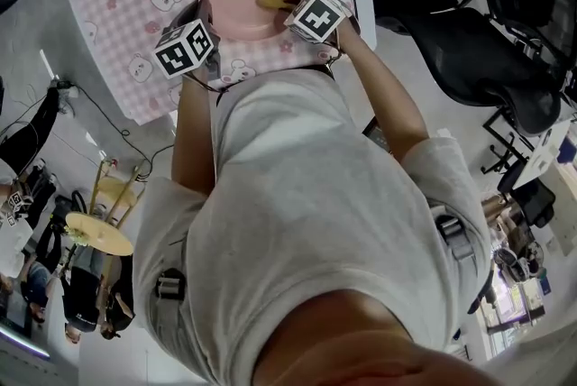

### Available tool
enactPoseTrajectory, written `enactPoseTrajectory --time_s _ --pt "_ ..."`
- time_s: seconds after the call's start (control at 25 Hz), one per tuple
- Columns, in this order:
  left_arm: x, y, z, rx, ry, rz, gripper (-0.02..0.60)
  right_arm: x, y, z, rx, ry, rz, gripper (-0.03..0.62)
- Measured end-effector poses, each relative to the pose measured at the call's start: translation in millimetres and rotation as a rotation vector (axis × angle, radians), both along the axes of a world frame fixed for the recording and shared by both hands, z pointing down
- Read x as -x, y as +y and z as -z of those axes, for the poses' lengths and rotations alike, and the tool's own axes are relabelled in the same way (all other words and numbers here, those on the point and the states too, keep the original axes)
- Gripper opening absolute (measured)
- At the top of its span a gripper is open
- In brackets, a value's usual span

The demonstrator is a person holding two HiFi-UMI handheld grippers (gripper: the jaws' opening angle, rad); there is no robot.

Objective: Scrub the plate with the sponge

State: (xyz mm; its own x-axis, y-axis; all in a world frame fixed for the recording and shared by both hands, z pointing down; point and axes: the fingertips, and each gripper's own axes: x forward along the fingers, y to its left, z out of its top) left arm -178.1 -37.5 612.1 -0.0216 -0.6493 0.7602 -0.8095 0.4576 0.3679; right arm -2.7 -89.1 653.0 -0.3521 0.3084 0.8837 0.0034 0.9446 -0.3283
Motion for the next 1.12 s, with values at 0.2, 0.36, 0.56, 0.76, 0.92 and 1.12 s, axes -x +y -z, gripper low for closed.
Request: enactPoseTrajectory --time_s 0.2,0.36,0.56,0.76,0.92,1.12 --pt "-2 1 -3 0.005 0.012 0.003 0.032 5 -30 -3 -0.019 -0.027 -0.141 0.061" --pt "-7 1 -1 0.002 0.006 0.003 0.034 11 -50 -3 -0.020 -0.038 -0.234 0.058" --pt "-7 0 -1 0.002 -0.003 0.000 0.034 31 -71 0 -0.046 -0.043 -0.265 0.058" --pt "-9 -7 1 -0.010 -0.006 -0.005 0.036 57 -79 3 -0.086 -0.060 -0.271 0.060" --pt "-7 -8 1 -0.008 -0.007 -0.002 0.035 79 -61 11 -0.095 -0.097 -0.184 0.060" --pt "-7 -9 1 0.002 -0.010 0.000 0.035 101 -22 20 -0.057 -0.167 -0.055 0.058"
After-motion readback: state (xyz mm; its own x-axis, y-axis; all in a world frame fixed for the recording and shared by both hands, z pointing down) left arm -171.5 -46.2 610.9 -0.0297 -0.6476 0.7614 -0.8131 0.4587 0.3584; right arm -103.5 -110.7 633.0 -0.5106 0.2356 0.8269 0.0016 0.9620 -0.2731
